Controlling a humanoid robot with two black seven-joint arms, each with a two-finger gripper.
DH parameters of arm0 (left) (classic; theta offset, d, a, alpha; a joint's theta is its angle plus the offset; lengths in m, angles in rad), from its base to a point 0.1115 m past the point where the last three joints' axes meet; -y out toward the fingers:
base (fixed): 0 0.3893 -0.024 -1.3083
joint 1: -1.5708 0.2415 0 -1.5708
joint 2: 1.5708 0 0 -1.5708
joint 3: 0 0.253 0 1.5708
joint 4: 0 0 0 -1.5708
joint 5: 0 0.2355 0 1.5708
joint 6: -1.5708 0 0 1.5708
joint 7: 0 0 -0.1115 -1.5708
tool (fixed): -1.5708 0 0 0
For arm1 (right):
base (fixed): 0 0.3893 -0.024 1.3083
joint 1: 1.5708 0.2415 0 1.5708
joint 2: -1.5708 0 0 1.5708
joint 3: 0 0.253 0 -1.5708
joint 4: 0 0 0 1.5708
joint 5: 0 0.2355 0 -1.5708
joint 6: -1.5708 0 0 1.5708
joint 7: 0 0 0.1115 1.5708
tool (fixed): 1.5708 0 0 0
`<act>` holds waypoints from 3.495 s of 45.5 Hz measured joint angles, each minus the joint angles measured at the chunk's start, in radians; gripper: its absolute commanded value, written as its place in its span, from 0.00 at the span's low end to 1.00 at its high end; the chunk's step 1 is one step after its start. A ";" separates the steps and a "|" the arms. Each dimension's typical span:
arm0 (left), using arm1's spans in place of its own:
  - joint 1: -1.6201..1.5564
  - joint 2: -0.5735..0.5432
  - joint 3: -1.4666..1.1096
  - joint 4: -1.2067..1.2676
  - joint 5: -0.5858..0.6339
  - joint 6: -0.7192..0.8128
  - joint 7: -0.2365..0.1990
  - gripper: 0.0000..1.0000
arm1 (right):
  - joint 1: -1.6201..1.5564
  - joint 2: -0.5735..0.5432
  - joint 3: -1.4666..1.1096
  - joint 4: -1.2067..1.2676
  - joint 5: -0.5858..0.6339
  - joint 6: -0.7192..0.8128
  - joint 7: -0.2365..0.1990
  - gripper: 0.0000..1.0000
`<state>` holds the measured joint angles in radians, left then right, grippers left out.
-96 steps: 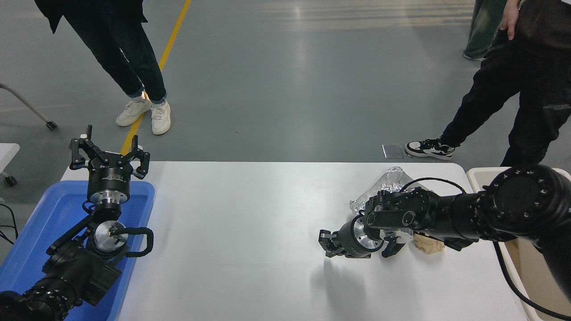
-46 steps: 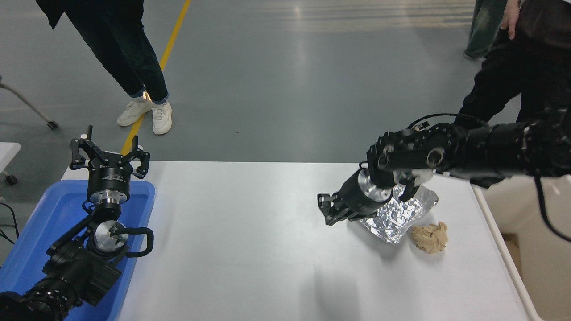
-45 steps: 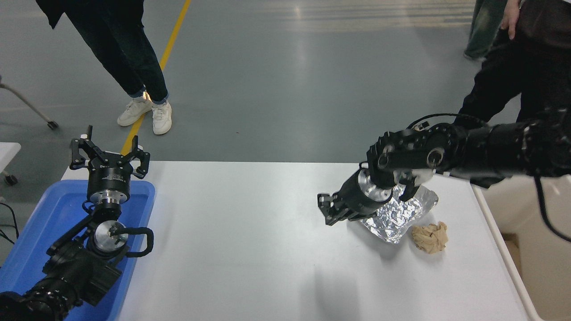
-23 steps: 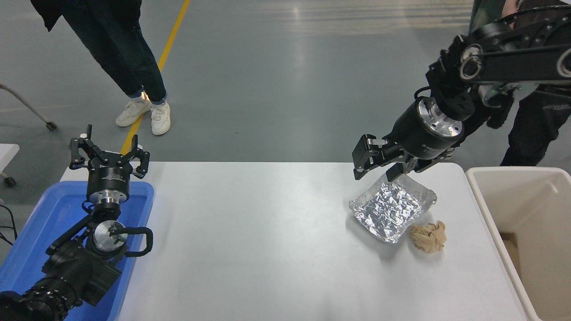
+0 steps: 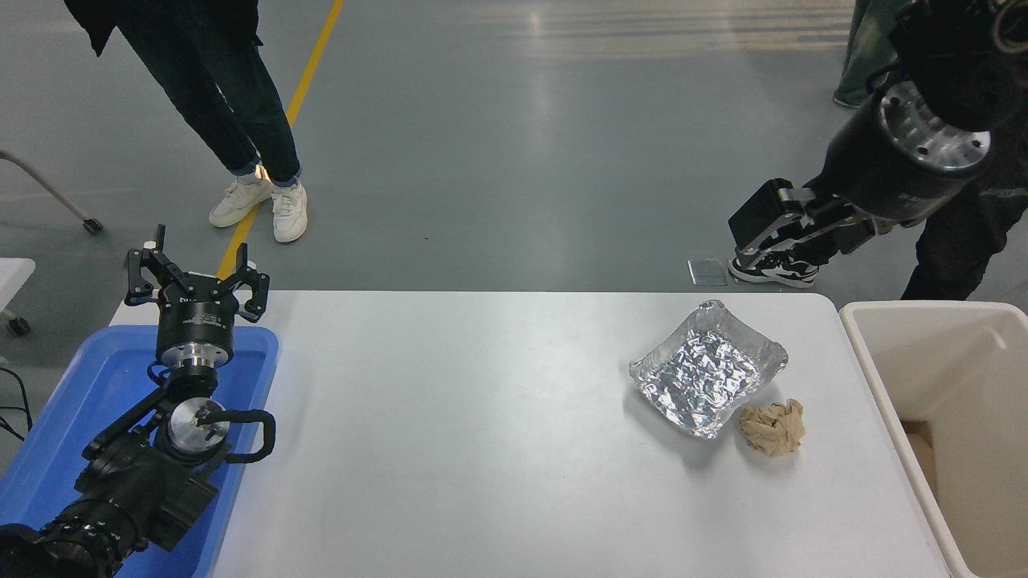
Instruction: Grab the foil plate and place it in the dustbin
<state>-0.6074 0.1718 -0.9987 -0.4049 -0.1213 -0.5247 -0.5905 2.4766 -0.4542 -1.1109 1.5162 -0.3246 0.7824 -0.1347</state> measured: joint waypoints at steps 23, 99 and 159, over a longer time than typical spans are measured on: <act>0.000 0.000 0.000 0.000 0.001 0.000 0.001 0.99 | -0.168 -0.002 -0.032 -0.080 -0.034 -0.132 -0.003 1.00; 0.000 0.000 0.000 0.000 0.002 0.000 0.001 0.99 | -1.286 0.267 0.315 -0.888 0.288 -0.607 -0.166 0.75; 0.000 0.000 0.000 0.000 0.002 0.000 0.001 0.99 | -1.017 0.168 0.281 -0.630 0.292 -0.576 -0.163 0.00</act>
<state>-0.6076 0.1718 -0.9986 -0.4050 -0.1196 -0.5247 -0.5891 1.4592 -0.2866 -0.8296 0.8858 -0.0325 0.2066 -0.2977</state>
